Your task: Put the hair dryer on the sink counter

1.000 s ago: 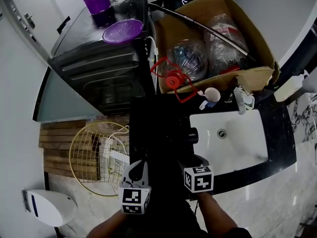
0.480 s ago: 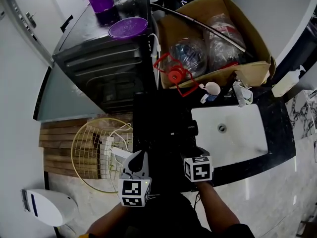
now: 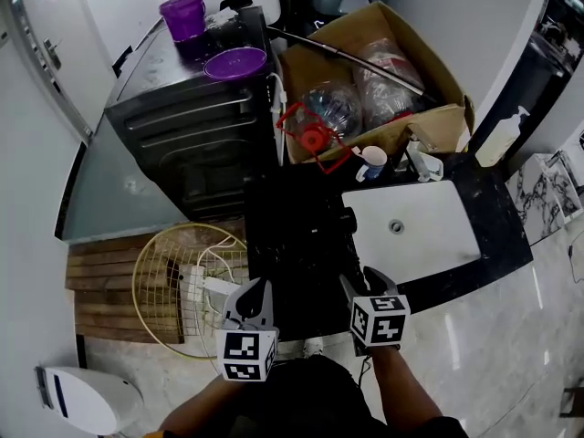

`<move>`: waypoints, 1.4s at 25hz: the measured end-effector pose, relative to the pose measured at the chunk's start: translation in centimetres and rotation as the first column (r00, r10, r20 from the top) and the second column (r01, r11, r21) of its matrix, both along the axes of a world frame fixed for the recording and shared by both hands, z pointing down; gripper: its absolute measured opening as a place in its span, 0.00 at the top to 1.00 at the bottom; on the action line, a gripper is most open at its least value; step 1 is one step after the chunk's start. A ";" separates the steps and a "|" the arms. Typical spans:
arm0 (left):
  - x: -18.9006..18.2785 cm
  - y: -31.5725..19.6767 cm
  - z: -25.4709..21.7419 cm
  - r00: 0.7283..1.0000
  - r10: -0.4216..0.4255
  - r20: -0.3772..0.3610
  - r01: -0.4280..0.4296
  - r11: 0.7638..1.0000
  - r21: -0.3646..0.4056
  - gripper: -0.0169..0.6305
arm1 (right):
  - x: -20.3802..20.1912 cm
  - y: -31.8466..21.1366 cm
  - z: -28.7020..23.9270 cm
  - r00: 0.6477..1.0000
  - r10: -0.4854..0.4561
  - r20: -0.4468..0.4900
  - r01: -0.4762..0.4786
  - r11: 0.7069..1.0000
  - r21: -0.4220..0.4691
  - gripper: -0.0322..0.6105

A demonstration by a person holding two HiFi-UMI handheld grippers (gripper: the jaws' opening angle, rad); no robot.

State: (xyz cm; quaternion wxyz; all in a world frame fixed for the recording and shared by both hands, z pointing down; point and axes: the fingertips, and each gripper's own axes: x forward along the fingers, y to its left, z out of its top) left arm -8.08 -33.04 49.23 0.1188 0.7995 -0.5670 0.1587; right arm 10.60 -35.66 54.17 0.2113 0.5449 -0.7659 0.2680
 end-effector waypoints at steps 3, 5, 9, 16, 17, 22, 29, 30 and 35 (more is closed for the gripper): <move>-0.2 2.4 -0.3 0.999 0.031 -0.013 -0.031 0.999 0.008 0.96 | -1.0 2.6 -2.3 0.999 0.023 0.032 -0.025 0.996 0.083 0.67; -0.5 4.4 -0.4 0.998 0.055 -0.021 -0.054 0.998 0.012 0.96 | -2.1 4.8 -3.3 0.998 0.031 0.051 -0.037 0.992 0.119 0.73; -1.9 8.5 -0.8 0.996 0.085 -0.029 -0.084 0.996 0.040 0.96 | -4.4 9.6 -4.5 0.997 0.048 0.056 -0.057 0.984 0.166 0.81; -4.4 16.4 -1.4 0.987 0.154 -0.045 -0.150 0.985 0.080 0.96 | -8.2 18.7 -5.5 0.993 0.103 0.053 -0.112 0.971 0.211 0.89; -4.6 17.6 -1.4 0.985 0.166 -0.049 -0.161 0.984 0.081 0.96 | -8.6 20.0 -5.6 0.993 0.107 0.051 -0.115 0.971 0.211 0.90; -6.1 22.5 -2.4 0.979 0.196 -0.056 -0.189 0.975 0.113 0.96 | -10.5 25.5 -6.2 0.991 0.127 0.048 -0.134 0.968 0.210 0.92; -7.6 25.9 -4.7 0.985 0.153 -0.083 -0.137 0.975 0.173 0.96 | -11.5 28.5 -9.0 0.994 0.092 0.062 -0.105 0.959 0.264 0.92; -7.6 26.0 -5.0 0.985 0.144 -0.089 -0.127 0.975 0.180 0.96 | -11.3 28.7 -9.3 0.994 0.087 0.064 -0.102 0.957 0.272 0.92; -5.8 26.5 -5.4 0.987 0.121 -0.108 -0.099 0.977 0.188 0.96 | -9.7 29.7 -10.4 0.996 0.055 0.074 -0.075 0.952 0.298 0.92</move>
